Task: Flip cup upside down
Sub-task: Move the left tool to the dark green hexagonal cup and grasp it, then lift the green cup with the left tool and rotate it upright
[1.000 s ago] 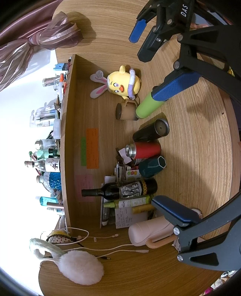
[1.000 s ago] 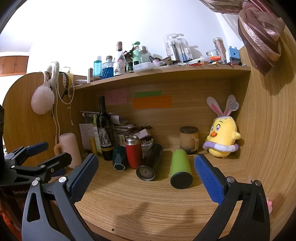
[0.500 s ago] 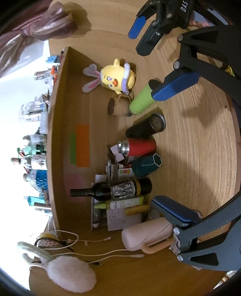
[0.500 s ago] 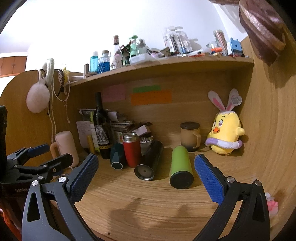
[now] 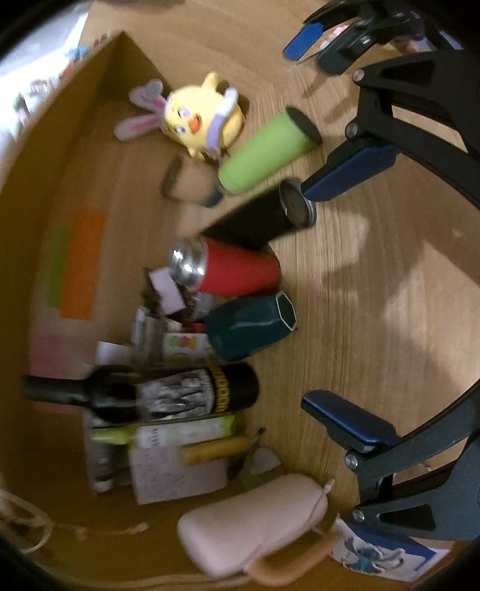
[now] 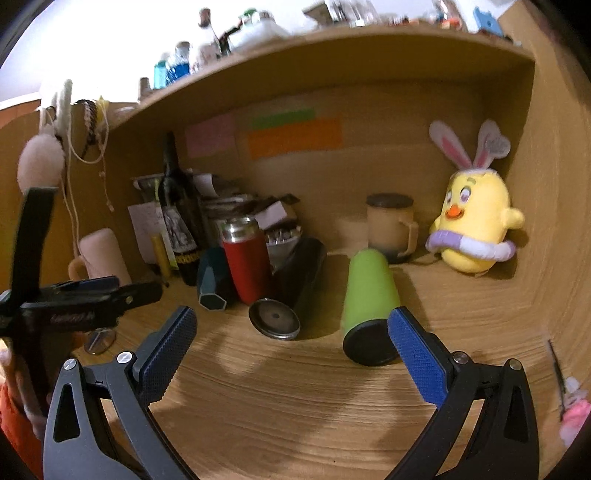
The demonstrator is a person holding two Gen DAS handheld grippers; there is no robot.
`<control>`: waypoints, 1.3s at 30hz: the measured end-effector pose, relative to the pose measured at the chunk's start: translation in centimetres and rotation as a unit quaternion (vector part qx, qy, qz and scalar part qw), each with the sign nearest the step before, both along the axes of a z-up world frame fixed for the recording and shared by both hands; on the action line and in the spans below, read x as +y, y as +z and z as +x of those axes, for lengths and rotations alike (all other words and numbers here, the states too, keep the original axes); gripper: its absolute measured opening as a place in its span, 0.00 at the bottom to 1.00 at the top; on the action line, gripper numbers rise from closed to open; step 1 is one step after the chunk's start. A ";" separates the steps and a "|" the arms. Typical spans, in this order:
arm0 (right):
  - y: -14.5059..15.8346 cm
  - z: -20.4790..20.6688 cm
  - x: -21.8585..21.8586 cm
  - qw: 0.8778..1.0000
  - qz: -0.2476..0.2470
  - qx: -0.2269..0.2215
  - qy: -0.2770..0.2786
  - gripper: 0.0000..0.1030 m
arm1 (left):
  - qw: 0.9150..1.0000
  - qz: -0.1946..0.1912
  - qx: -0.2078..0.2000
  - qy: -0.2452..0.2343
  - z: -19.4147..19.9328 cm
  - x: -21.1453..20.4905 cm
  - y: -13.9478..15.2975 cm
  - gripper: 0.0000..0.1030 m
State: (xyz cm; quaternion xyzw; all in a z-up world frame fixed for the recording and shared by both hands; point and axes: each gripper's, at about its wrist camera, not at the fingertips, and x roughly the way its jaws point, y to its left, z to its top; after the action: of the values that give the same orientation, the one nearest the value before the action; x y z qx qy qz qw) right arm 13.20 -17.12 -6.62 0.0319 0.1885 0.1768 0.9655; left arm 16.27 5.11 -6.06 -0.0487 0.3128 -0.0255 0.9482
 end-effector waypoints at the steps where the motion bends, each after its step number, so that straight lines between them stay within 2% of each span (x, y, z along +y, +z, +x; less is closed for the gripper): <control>1: -0.3 0.5 0.0 1.000 0.001 0.007 0.001 1.00 | 1.000 0.001 0.013 0.005 1.1 0.3 -0.4 1.00; 4: -1.1 1.6 0.2 1.000 0.005 0.021 0.004 1.00 | 0.999 0.005 0.050 0.019 4.7 1.2 -1.5 1.00; 7: -1.7 2.6 0.4 0.999 0.005 0.035 0.007 1.00 | 0.997 0.001 0.074 0.022 7.5 1.5 -2.2 1.00; 10: -2.0 3.1 0.4 0.999 0.004 0.043 0.008 1.00 | 0.995 0.014 0.090 0.030 9.9 1.4 -2.9 0.99; 12: -2.2 3.3 0.4 0.999 0.002 0.047 0.008 1.00 | 0.994 0.017 0.103 0.030 11.0 1.5 -3.3 0.86; 16: -2.4 3.6 0.2 0.999 0.002 0.050 0.005 1.00 | 0.990 -0.002 0.138 0.023 12.7 1.8 -4.6 0.80; 19: -2.4 3.9 -0.1 0.999 0.008 0.052 0.004 1.00 | 0.988 -0.020 0.153 0.019 13.4 2.2 -5.3 0.69; 20: -2.4 3.9 -0.2 0.999 0.009 0.052 0.003 1.00 | 0.986 -0.041 0.161 0.013 13.6 2.5 -5.6 0.65; 21: -2.4 4.0 -0.3 0.999 0.009 0.052 0.003 1.00 | 0.985 -0.051 0.164 0.010 13.5 2.5 -5.9 0.58; 23: -2.3 3.9 -0.4 0.999 0.011 0.052 0.003 1.00 | 0.983 -0.066 0.169 0.006 13.4 2.6 -6.1 0.56; 27: -2.3 3.6 -0.5 0.999 0.011 0.050 0.001 1.00 | 0.985 -0.046 0.163 0.015 12.8 2.3 -6.2 0.49; 39: -1.9 1.8 -0.2 0.999 0.013 0.043 0.005 1.00 | 0.987 -0.002 0.158 0.013 6.4 1.9 -5.8 0.46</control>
State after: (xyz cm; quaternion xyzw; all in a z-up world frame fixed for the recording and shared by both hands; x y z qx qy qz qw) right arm 14.99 -17.31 -8.52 0.0506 0.2278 0.1828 0.9551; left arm 22.65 7.04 -11.86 -0.0586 0.4577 -0.0055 0.8872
